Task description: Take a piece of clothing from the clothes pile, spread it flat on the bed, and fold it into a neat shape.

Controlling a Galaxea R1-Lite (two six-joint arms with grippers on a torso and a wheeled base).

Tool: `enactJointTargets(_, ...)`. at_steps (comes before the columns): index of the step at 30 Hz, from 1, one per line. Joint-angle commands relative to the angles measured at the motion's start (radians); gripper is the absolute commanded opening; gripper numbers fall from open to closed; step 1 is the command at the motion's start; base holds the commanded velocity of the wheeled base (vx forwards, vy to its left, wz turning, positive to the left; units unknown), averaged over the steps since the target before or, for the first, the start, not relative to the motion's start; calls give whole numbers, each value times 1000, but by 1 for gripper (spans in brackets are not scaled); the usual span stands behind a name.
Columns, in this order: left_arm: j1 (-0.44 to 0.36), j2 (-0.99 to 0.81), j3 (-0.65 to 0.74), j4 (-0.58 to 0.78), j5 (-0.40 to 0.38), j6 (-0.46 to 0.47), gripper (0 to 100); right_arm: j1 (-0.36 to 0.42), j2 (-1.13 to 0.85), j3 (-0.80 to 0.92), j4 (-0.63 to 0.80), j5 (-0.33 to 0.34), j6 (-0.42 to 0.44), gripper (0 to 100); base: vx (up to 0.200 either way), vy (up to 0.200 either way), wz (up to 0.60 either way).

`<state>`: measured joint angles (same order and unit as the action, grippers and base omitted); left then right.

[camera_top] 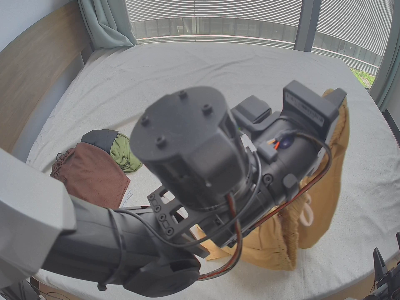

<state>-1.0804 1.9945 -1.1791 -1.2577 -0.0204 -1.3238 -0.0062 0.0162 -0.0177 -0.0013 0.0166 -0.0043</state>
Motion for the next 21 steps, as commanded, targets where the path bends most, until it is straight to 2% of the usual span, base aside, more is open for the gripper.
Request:
enactJointTargets(1, -21, -40, -47, 4, 8, -2, 0, 0, -12, 16, 0, 2, 0, 100, 0, 0, 0)
enactJointTargets(6, 7, -91, -33, 9, 10, -9, 0, 0, -12, 16, 0, 2, 0, 100, 0, 0, 0)
enactJointTargets(10, 54, -163, 58, 35, 0, -15, 0, 0, -12, 16, 0, 2, 0, 100, 0, 0, 0)
enactJointTargets(11, 83, -189, 130, 32, -4, -9, 0, 0, -12, 16, 0, 0, 0, 100, 0, 0, 0)
enactJointTargets(16, 160, -224, 285, 11, -82, 29, 0, 0, -12, 16, 0, 0, -2, 100, 0, 0, 0)
enactJointTargets(18, 229, -227, 383, -23, -167, 81, 0, 0, -12, 16, 0, 0, -2, 100, 0, 0, 0)
enactJointTargets(21, 283, -218, 480, -103, -240, 126, 0, 0, -12, 16, 0, 0, -2, 100, 0, 0, 0)
